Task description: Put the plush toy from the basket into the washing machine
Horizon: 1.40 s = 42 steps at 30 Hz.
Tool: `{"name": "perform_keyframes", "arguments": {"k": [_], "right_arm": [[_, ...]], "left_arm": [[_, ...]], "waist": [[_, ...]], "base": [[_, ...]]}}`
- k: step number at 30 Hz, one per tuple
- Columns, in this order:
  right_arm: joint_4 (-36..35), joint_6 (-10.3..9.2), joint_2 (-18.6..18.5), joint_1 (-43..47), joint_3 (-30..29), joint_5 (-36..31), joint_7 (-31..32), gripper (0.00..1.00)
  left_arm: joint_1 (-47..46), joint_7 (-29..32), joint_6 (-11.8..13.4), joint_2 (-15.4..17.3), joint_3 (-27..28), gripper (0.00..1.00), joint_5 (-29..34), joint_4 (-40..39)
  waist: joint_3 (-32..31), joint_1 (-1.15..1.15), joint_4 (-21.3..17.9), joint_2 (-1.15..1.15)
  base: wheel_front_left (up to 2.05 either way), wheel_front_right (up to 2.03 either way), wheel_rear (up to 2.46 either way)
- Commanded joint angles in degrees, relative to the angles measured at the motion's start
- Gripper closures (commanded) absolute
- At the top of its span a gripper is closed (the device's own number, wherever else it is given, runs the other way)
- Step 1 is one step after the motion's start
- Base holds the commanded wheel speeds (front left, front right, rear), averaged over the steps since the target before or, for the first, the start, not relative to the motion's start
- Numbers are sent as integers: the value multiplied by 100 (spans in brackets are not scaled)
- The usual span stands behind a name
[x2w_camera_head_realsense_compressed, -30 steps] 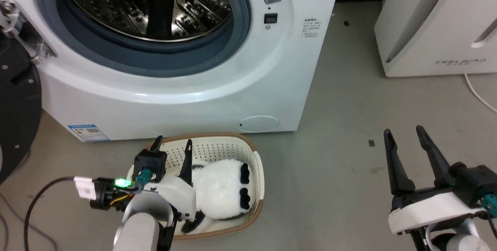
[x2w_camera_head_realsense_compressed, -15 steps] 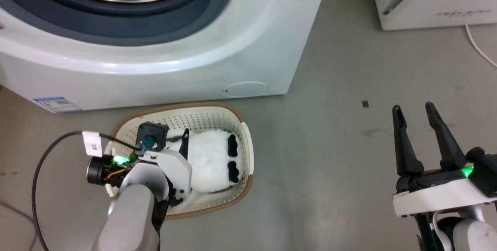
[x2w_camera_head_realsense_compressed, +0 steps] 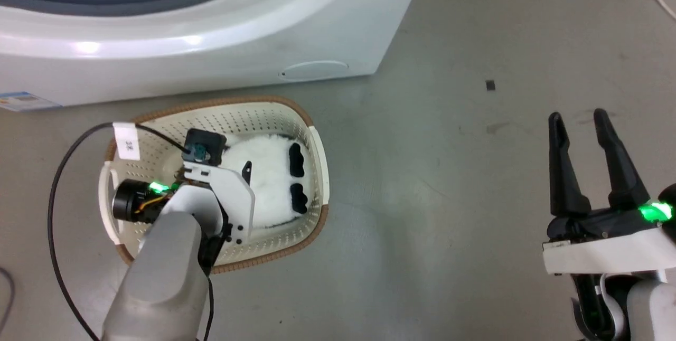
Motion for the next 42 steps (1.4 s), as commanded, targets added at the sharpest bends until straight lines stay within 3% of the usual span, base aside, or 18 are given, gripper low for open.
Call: {"name": "perform_keyframes", "arguments": {"k": [1, 16, 40, 41, 42], "right_arm": [[-69, -2, -1, -141, -2, 101, -50, 0], [-356, -2, -1, -450, 21, 489, -229, 0], [-738, -4, -1, -918, 42, 889, -515, 0], [-746, -4, -1, -938, 43, 905, -527, 0], [-758, -4, -1, -961, 45, 918, -539, 0]], "left_arm": [[-169, 50, -40, 48, -12, 0, -32, 125], [-1019, 455, -143, 266, -329, 0, -160, 1009], [-2366, 540, 50, 513, -763, 0, -430, 2422], [-2411, 556, 31, 518, -780, 22, -451, 2481], [-2463, 538, 5, 521, -787, 93, -483, 2540]], "waist": [[176, -1, -67, 0], [1137, -1, -294, 0], [2365, -1, -527, 0], [2399, -1, -533, 0], [2430, -1, -540, 0]], "base": [[0, 0, 0], [0, 0, 0], [0, 0, 0], [0, 0, 0], [0, 0, 0]]}}
